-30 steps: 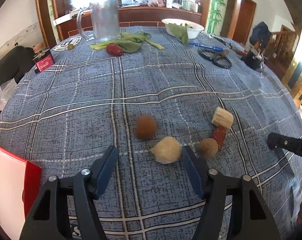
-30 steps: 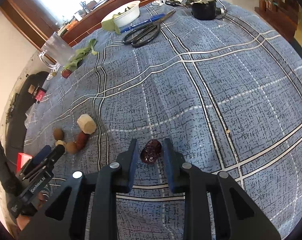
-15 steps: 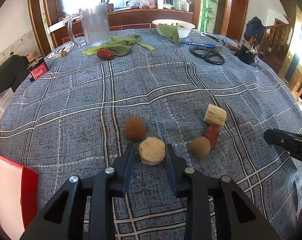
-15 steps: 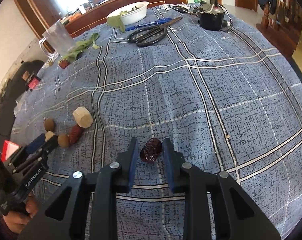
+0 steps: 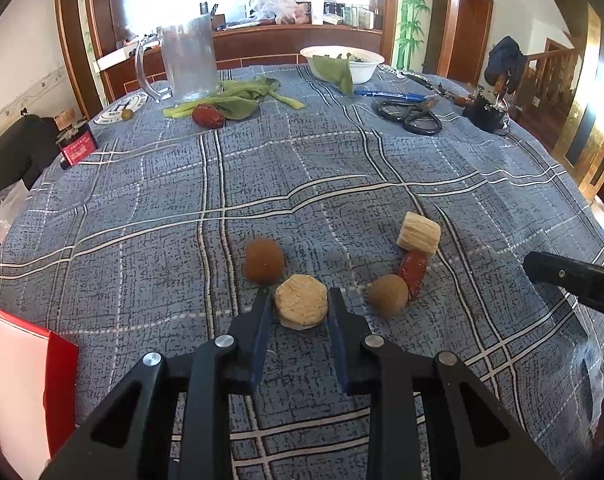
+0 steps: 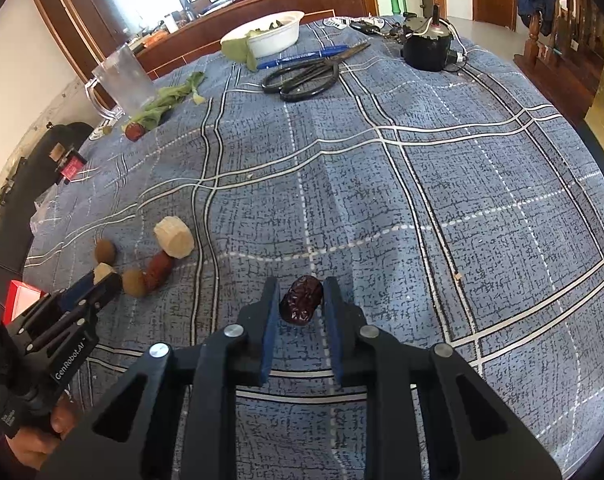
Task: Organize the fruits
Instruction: 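Grasp the round tan biscuit with the left tool while the right tool holds the date, then carry the biscuit and red date to the red tray and release both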
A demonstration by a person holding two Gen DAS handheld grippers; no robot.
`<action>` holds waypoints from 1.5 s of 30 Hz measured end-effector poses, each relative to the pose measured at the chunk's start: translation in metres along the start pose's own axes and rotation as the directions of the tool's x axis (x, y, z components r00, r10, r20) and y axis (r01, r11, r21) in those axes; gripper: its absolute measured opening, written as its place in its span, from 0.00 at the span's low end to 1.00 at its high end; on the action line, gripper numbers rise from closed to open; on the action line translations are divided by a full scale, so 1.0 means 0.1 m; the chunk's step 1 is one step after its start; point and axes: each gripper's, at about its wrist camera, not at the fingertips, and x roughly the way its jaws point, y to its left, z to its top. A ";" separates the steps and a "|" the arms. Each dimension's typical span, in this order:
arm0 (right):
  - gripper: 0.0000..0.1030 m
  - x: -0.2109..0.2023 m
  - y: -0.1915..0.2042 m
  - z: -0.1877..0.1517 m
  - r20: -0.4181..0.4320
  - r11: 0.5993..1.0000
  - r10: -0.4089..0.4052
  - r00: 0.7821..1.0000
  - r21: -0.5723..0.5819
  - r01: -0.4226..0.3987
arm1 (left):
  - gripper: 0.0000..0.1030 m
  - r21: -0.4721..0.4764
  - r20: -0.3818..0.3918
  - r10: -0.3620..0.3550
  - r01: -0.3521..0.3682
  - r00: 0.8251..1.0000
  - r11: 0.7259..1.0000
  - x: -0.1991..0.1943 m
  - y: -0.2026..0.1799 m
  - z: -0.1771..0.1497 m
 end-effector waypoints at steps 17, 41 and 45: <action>0.23 -0.49 0.36 -0.08 0.265 0.980 0.198 0.944 -0.090 -0.180 | 0.26 -0.107 0.203 0.066 -0.045 0.977 0.993 -0.62 0.22 0.14; 0.23 -0.65 0.35 -0.11 0.479 0.994 0.102 0.872 -0.079 -0.073 | 0.26 -0.277 0.321 0.164 -0.073 0.933 0.958 -1.15 0.75 0.12; 0.23 -0.76 0.76 -0.15 0.455 0.984 0.133 0.880 -0.164 -0.064 | 0.26 -0.320 0.285 0.214 -0.118 0.934 0.940 -1.31 1.07 -0.12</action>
